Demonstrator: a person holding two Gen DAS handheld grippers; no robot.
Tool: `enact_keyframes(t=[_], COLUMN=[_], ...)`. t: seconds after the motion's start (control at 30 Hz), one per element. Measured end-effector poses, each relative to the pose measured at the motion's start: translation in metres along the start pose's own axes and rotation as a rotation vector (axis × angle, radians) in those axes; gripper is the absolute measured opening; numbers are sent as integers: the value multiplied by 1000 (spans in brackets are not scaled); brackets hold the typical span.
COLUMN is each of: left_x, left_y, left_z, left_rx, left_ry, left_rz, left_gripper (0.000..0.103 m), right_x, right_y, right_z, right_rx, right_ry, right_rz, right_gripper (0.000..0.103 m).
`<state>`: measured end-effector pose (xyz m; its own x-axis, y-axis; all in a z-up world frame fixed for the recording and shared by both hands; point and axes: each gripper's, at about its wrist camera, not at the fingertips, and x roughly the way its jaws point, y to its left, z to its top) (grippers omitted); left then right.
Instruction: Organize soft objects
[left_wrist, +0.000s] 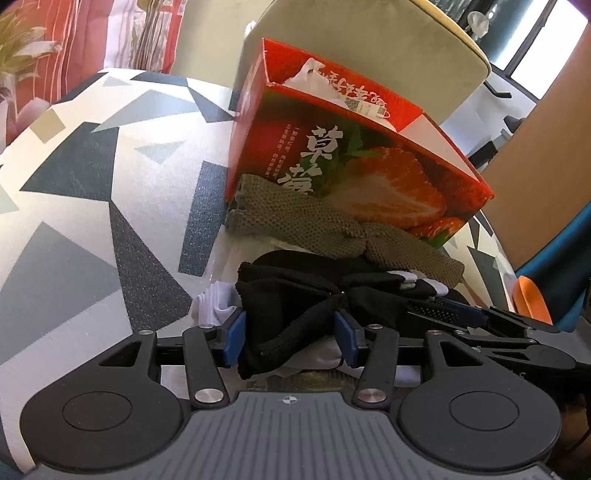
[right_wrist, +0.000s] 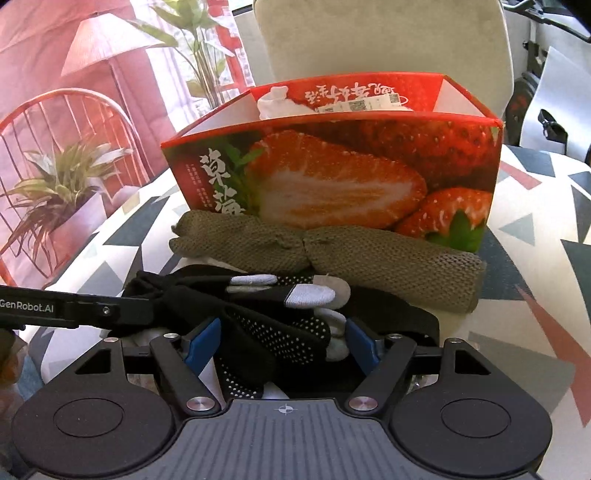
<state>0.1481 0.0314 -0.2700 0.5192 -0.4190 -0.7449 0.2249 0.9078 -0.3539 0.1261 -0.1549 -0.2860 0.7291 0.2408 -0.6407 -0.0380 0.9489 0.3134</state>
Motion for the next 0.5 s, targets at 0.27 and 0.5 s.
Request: enact_keyframes(t=[0.27, 0.5], left_x=[-4, -9], left_y=[0, -3], left_z=[1, 2], left_rx=[-2, 10], left_ry=[-12, -25], left_rz=[-5, -4], left_gripper=[52, 34], right_x=[-1, -7], right_y=[0, 4], right_z=[2, 5], right_rx=[16, 4], right_ry=[1, -11], right_rz=[37, 63], right_gripper=[52, 30])
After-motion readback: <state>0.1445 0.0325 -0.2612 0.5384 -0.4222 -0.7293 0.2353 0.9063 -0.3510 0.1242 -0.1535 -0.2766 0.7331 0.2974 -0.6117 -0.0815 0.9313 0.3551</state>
